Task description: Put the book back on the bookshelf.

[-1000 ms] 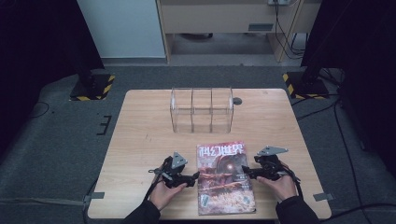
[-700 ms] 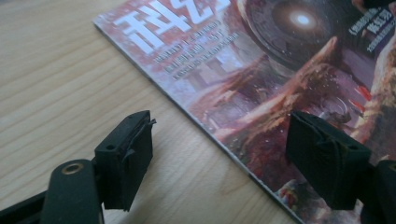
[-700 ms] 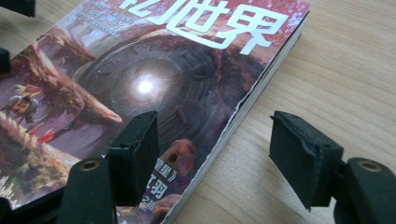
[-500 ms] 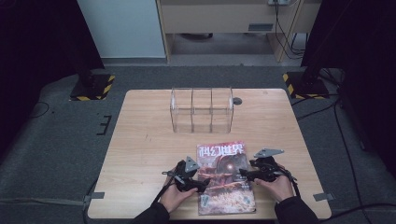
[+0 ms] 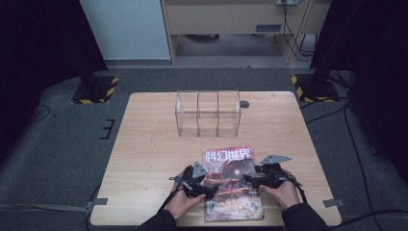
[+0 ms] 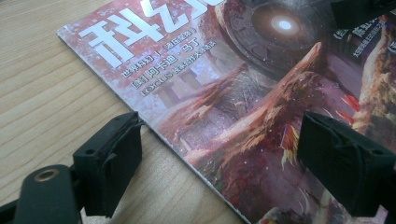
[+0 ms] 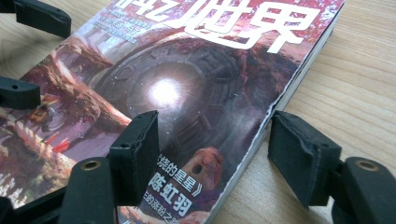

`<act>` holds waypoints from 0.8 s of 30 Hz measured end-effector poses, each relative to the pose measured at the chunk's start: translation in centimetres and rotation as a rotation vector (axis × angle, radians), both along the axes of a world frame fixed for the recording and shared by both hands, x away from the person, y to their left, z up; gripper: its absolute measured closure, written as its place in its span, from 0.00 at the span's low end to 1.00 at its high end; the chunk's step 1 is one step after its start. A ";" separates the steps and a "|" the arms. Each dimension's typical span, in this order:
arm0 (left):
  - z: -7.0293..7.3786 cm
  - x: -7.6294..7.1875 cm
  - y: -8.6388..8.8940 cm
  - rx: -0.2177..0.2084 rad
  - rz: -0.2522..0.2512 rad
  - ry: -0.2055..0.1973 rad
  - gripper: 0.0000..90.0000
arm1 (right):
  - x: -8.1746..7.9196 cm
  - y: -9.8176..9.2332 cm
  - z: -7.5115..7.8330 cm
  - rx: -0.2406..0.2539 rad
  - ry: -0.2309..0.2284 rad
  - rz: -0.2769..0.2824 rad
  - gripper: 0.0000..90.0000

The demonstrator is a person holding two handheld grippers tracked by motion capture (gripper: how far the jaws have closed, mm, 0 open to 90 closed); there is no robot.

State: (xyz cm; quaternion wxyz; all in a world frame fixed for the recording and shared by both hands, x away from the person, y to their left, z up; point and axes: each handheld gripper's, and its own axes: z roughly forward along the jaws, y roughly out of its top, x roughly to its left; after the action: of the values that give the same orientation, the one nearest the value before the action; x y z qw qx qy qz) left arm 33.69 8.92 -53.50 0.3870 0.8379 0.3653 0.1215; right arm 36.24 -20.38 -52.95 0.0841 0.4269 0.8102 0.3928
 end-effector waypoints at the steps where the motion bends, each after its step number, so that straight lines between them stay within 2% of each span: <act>1: 0.0 0.0 0.0 0.001 -0.003 0.000 0.14 | 0.0 0.0 0.0 0.004 0.003 0.000 0.38; 10: 0.0 0.2 -0.4 0.001 -0.020 0.002 0.14 | -0.1 0.1 0.0 0.012 0.002 -0.016 0.39; 13: 0.0 0.1 -1.1 0.010 0.011 0.005 0.10 | -0.1 0.2 0.0 0.010 0.000 -0.018 0.39; 17: 0.0 0.2 -1.1 0.003 0.008 0.009 0.10 | -0.1 0.2 0.0 0.014 -0.004 -0.020 0.39; 19: 0.0 0.2 -1.1 0.005 0.008 0.009 0.10 | -0.1 0.0 0.1 0.046 0.009 -0.029 0.39; 24: 0.0 0.2 -1.1 0.005 0.008 0.009 0.10 | -0.1 -0.1 0.5 0.079 0.013 -0.037 0.40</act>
State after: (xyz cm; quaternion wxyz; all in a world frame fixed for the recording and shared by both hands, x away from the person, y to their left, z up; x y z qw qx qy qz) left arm 33.85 7.86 -53.53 0.3829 0.8380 0.3698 0.1203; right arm 36.12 -20.51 -52.48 0.0689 0.4472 0.7867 0.4199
